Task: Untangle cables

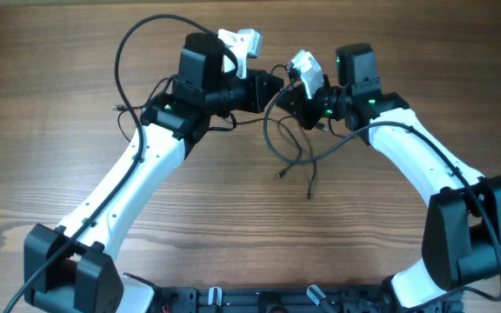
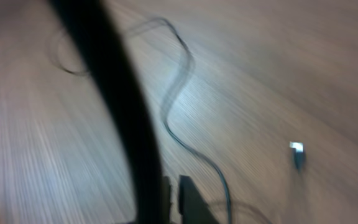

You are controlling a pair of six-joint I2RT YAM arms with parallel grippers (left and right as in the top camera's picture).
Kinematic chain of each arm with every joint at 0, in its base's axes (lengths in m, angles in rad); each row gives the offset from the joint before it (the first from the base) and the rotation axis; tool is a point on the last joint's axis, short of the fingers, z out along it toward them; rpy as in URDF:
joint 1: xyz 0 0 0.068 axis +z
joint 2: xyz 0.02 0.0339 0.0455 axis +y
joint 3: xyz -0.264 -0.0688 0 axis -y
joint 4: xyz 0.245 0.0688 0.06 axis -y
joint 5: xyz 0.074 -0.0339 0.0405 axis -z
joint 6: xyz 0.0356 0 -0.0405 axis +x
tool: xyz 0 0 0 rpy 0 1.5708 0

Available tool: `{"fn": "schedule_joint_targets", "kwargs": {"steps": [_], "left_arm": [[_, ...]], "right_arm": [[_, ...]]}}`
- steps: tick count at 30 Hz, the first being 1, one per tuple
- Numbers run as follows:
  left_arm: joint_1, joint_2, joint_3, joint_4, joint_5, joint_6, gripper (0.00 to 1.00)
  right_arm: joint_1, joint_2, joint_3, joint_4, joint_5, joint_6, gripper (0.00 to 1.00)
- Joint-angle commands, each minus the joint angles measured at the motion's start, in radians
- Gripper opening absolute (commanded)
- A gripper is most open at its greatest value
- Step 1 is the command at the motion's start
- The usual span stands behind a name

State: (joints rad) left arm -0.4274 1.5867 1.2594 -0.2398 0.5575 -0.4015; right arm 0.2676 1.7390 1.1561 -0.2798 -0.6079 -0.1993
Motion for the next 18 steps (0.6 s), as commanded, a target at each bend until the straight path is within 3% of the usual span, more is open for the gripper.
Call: {"fn": "schedule_joint_targets", "kwargs": {"steps": [1,2,3,4,7,11,13,15,18], "left_arm": [[-0.001,0.007,0.001,-0.038,-0.043,0.002,0.11],[-0.001,0.007,0.001,-0.064,-0.088,0.002,0.19],[-0.001,0.007,0.001,-0.119,-0.197,0.001,0.34],[-0.001,0.007,0.001,-0.152,-0.263,0.001,0.36],[-0.001,0.007,0.001,-0.283,-0.458,-0.028,0.56],[-0.001,0.007,0.001,-0.329,-0.511,-0.055,1.0],[-0.001,0.007,0.001,-0.331,-0.511,-0.055,1.0],[-0.001,0.007,0.001,-0.331,-0.511,-0.056,1.0],[-0.001,0.007,0.001,-0.336,-0.511,-0.055,1.0]], "right_arm": [[-0.007,-0.011,0.008,-0.132,0.194,0.121,0.04],[-0.007,-0.011,0.008,-0.191,0.193,0.122,0.04],[-0.007,-0.011,0.008,-0.241,0.193,0.124,0.04],[-0.007,-0.011,0.008,-0.273,0.188,0.121,0.04],[-0.007,-0.011,0.008,-0.363,0.194,0.072,0.04],[-0.007,-0.011,0.008,-0.483,0.21,0.097,0.04],[-0.007,-0.011,0.008,-0.526,0.344,0.216,0.04],[-0.028,-0.011,0.026,-0.433,0.496,0.323,0.04],[-0.129,-0.011,0.156,-0.287,0.543,0.331,0.04]]}}
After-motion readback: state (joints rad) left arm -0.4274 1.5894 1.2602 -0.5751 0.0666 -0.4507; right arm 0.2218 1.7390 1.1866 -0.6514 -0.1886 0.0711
